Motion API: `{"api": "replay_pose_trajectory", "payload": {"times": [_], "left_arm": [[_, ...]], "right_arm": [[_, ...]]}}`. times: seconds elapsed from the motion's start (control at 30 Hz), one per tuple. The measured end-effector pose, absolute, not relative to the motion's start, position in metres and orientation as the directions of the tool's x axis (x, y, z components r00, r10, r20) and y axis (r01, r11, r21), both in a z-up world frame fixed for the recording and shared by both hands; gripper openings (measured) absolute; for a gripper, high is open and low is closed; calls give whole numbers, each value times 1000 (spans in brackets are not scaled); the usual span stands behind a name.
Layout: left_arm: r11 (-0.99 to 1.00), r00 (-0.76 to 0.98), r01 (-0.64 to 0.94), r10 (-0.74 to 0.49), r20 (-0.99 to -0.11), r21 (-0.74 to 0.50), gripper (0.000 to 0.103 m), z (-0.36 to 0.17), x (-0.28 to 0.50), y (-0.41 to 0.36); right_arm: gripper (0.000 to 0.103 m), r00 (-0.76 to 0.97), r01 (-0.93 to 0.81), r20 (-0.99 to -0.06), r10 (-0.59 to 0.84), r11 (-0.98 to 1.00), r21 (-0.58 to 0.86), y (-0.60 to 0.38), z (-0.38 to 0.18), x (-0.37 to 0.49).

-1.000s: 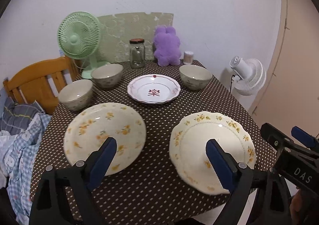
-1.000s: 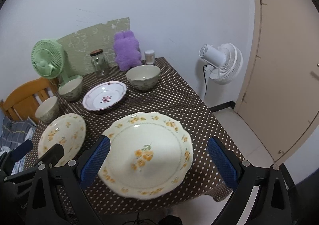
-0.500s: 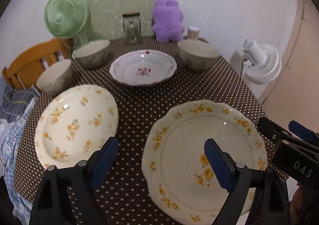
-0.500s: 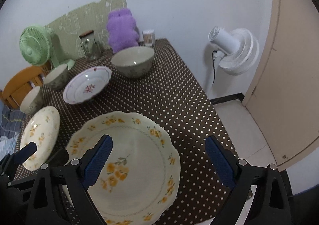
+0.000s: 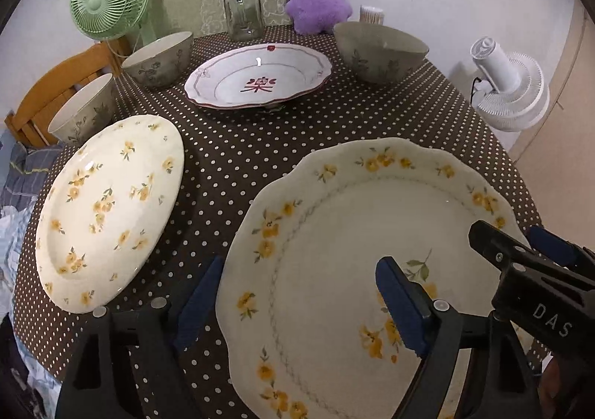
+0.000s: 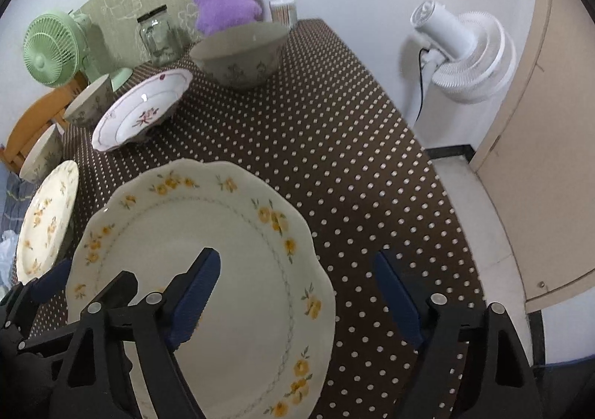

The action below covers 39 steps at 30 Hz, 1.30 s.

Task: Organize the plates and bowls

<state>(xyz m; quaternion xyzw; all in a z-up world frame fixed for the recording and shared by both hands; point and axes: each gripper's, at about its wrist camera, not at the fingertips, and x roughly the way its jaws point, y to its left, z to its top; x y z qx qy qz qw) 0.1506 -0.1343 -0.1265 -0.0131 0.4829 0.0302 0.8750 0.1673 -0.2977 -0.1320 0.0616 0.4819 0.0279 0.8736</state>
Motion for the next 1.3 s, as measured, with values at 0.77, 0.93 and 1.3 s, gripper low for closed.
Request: {"api": "replay_pose_trajectory", "payload": {"times": [0.77, 0.93, 1.3], "left_arm": [[996, 480, -86, 62, -875, 23, 79, -132, 183, -123], [992, 476, -123, 78, -876, 21, 79, -131, 193, -111], [993, 472, -111, 94, -877, 47, 82, -133, 204, -107]], "right_arm": [[68, 462, -32, -872, 161, 986, 166, -278, -144, 205], [68, 461, -49, -870, 178, 983, 175, -268, -141, 217], [67, 440, -44, -881, 176, 984, 174, -256, -146, 235]]}}
